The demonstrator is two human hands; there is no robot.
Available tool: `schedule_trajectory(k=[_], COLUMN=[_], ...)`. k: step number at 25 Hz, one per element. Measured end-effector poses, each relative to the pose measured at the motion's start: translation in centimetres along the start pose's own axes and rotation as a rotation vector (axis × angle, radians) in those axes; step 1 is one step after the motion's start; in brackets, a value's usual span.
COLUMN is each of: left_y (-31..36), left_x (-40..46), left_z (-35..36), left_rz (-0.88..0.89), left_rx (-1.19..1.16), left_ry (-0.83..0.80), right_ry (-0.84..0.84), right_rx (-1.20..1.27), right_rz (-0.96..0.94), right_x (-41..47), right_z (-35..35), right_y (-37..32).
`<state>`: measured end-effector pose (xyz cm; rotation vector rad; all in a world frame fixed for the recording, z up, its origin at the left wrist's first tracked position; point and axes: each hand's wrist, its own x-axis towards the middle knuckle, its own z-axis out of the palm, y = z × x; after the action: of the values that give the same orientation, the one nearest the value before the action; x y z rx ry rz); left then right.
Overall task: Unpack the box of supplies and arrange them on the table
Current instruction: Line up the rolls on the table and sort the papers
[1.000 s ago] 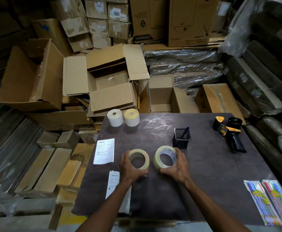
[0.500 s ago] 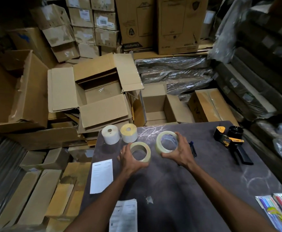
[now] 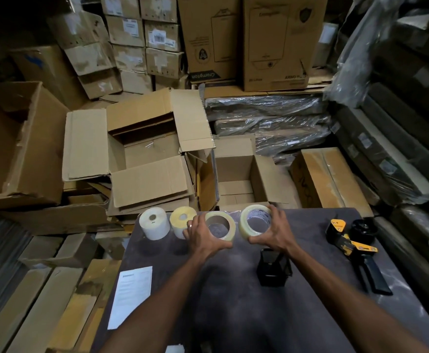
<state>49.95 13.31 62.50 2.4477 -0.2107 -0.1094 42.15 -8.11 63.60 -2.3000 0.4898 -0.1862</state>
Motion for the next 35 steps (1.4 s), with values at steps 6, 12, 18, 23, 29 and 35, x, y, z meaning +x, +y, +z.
schedule_trajectory(k=[6, 12, 18, 23, 29, 35], left_y=[1.6, 0.3, -0.4, -0.9, -1.0, -1.1], left_x=[2.0, 4.6, 6.4, 7.2, 7.8, 8.3], left_z=[4.4, 7.1, 8.5, 10.2, 11.3, 11.7], left_rz=[-0.112, -0.171, -0.198, -0.180, -0.264, -0.265], left_rx=[-0.064, -0.055, -0.059, -0.060, -0.065, -0.044], left_ry=[0.025, 0.061, 0.047, 0.063, 0.018, 0.014], right_ry=[-0.079, -0.161, -0.215, -0.240, -0.291, -0.285], right_rx=[-0.072, -0.133, -0.133, -0.153, -0.203, -0.164], right_rz=[0.040, 0.089, 0.092, 0.131, 0.132, 0.106], right_x=[4.5, 7.2, 8.4, 9.8, 11.0, 11.0], right_z=[-0.8, 0.0, 1.9, 3.0, 4.5, 5.0], right_y=[2.7, 5.1, 5.6, 5.8, 7.2, 6.7])
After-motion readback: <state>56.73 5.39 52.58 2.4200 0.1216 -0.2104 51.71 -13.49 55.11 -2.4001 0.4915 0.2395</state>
